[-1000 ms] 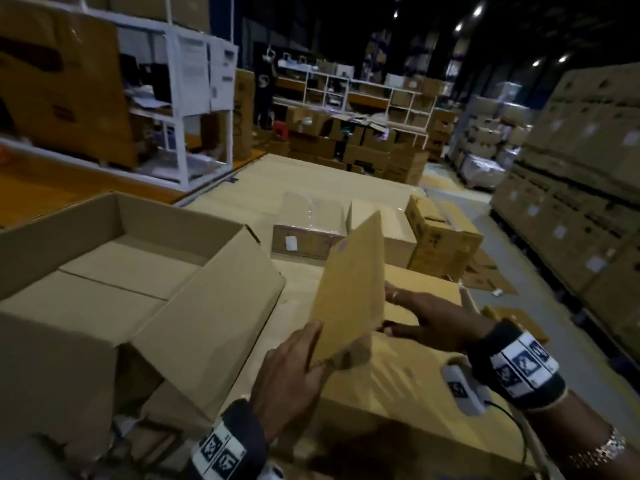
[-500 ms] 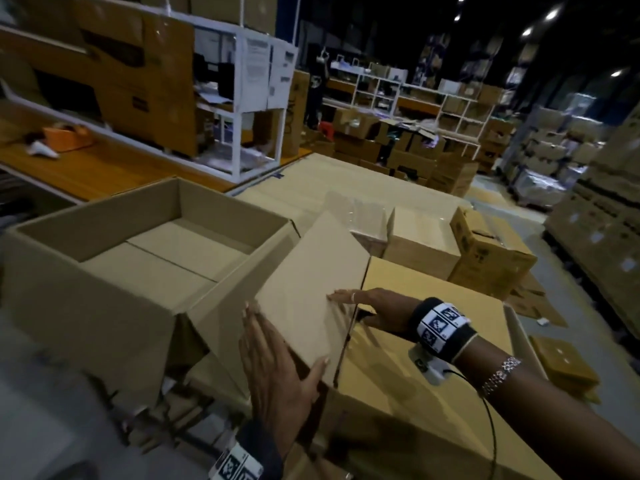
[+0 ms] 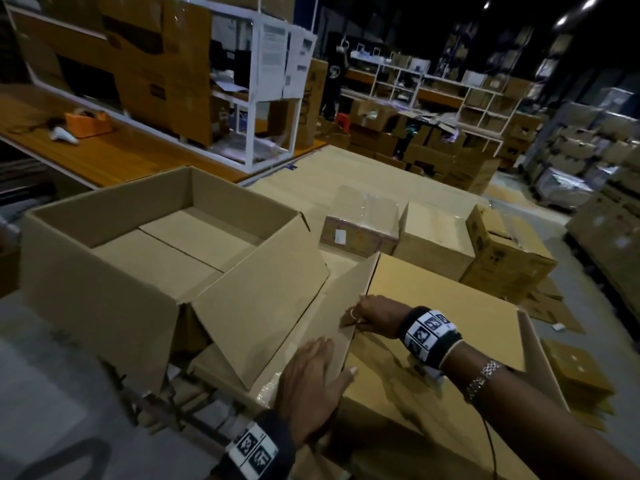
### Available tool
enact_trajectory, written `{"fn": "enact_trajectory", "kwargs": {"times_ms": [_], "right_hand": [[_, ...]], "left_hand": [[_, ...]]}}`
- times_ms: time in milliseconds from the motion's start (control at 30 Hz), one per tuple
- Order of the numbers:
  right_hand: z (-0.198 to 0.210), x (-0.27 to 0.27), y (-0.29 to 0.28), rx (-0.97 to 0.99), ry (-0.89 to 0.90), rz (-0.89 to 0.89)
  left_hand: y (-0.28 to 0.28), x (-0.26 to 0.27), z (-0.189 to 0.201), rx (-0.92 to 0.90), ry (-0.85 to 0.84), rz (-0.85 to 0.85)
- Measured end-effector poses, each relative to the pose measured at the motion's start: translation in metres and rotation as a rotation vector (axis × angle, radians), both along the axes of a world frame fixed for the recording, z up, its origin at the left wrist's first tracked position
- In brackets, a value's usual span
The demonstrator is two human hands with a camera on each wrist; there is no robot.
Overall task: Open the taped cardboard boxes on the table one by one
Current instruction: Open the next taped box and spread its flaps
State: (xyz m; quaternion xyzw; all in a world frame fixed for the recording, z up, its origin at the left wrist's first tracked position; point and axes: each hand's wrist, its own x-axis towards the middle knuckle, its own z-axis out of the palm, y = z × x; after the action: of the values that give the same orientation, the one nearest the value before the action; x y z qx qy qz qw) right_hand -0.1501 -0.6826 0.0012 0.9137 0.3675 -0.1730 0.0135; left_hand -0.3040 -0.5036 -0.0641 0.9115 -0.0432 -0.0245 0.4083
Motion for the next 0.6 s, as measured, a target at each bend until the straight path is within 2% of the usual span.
{"fn": "enact_trajectory", "kwargs": {"times_ms": [100,267,467,600], "right_hand": [[0.012,0.019,0.003,-0.040,0.055,-0.091],[0.009,0.054,-0.008,-0.088,0.030,-0.230],[0.001,0.059,-0.009,-0.061,0.007,-0.237],[0.000,0.045,-0.018,-0.050,0.045,-0.250]], "left_hand": [[-0.003,0.015,0.003,-0.001,0.005,-0.021],[-0.010,0.021,0.003,0.001,0.027,-0.012],[-0.014,0.024,-0.003,-0.034,0.005,0.015],[-0.012,0.022,0.000,-0.001,0.015,-0.040]]}}
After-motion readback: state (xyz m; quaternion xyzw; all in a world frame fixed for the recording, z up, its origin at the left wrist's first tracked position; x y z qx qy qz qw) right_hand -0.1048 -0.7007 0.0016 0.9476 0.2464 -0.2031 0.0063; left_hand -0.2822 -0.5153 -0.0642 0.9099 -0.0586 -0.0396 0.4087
